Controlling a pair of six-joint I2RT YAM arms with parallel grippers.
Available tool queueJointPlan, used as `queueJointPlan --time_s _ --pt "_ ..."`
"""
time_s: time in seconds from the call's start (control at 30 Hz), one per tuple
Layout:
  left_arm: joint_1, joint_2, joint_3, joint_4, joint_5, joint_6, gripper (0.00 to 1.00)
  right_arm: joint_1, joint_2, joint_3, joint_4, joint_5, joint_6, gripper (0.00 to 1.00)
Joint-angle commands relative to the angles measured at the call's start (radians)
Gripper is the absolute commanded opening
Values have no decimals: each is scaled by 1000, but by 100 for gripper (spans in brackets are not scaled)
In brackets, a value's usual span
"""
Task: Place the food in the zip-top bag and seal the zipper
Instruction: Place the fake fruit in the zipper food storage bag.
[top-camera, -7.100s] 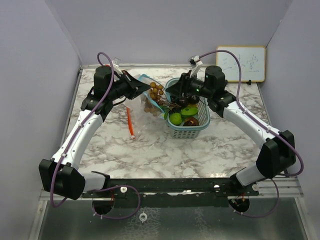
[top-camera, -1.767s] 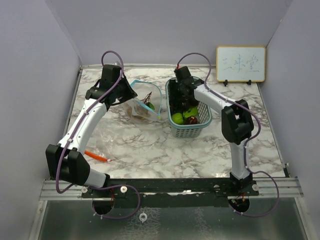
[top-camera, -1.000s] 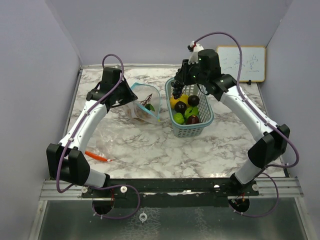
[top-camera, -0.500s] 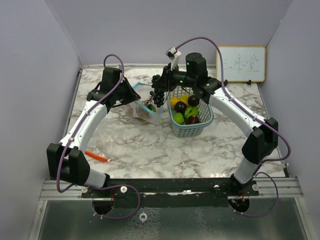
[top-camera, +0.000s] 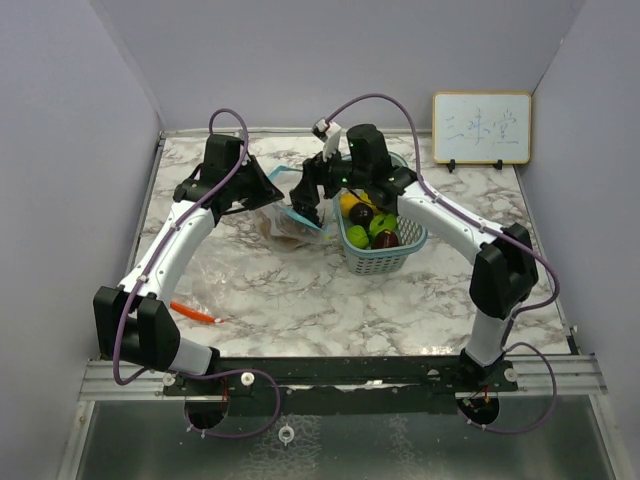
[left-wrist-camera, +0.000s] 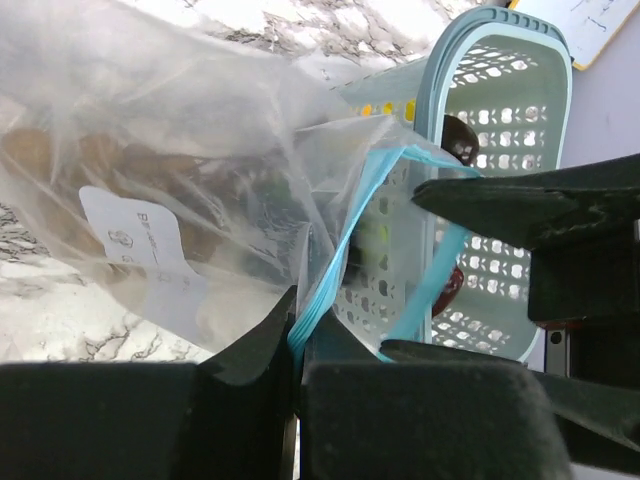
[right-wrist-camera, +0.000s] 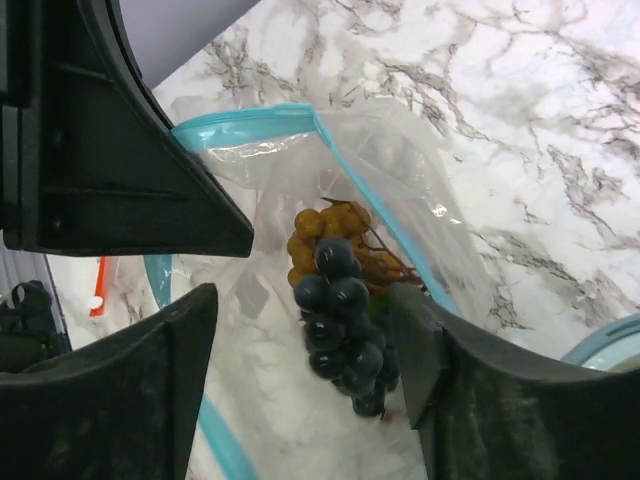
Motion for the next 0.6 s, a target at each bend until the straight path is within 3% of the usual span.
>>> queueJointPlan --time_s 0.0,0.2,0.43,0.57 --pt "4 9 23 18 37 4 0 0 -107 -20 -13 112 -47 77" --pt "4 20 21 27 52 -1 0 -7 -174 3 -124 314 3 80" --pt "4 14 11 48 57 -8 0 -69 -170 -1 -351 614 51 68" --pt "4 20 5 61 67 -8 0 -99 -132 -6 -438 687 94 65"
